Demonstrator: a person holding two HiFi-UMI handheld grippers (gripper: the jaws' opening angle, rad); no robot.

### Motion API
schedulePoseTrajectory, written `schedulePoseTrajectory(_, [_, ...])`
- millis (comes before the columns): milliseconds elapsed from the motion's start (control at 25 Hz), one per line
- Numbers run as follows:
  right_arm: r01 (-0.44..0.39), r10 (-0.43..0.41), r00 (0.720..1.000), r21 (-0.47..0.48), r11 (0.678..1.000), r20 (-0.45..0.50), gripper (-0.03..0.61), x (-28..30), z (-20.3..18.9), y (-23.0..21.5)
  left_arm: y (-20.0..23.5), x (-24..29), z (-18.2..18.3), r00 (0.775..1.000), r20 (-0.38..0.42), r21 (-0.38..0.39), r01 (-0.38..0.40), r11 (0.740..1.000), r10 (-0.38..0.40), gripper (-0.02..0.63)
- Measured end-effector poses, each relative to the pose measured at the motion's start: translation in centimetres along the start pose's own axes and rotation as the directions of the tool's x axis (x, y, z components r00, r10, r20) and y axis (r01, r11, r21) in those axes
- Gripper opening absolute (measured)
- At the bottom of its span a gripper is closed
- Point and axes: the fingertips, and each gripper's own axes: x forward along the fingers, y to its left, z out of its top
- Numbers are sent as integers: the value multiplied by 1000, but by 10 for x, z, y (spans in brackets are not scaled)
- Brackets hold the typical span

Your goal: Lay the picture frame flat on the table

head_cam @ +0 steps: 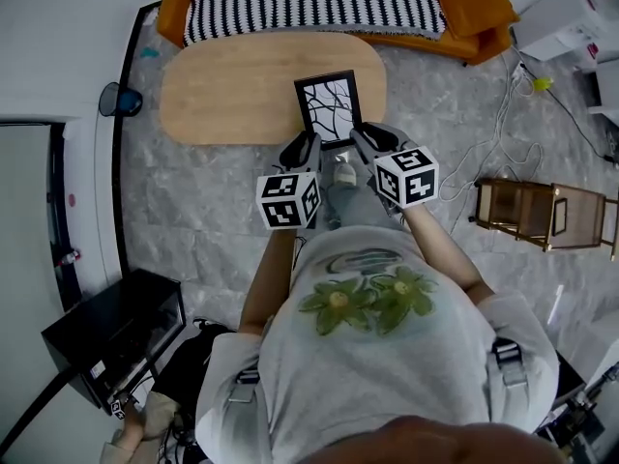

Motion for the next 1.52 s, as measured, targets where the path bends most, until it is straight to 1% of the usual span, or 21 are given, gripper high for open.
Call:
schedulePoseTrajectory(400, [-28,28,1000,-29,999,-5,92,25,30,-36,4,42,25,1000,10,-19,-25,1000,25,98])
schedulePoseTrajectory(560, [-35,35,999,-31,999,0,92,33,40,-41,8,50,35,999,14,-11,-33,999,33,98])
schedulePoseTrajectory(840, [-24,24,1000,-11,1000,3,92,50,48,-44,22,62,44,1000,-15,7,-24,1000,24,98])
schedulePoseTrajectory(1080, [26,-27,1000,43,999,7,92,65,50,-45,37,74,50,997,-68,36,33,999,-30,100])
schedulePoseTrajectory(1280, [82,-83,997,101,991,6,92,81,48,-41,56,84,54,990,-117,69,90,994,-82,100])
schedulePoseTrajectory(1400, [105,-107,994,131,986,7,94,93,44,-34,69,88,53,984,-145,77,118,990,-106,98])
schedulePoseTrajectory(1520, [129,-130,991,131,983,-3,94,104,42,-25,85,87,49,978,-163,68,139,988,-127,98])
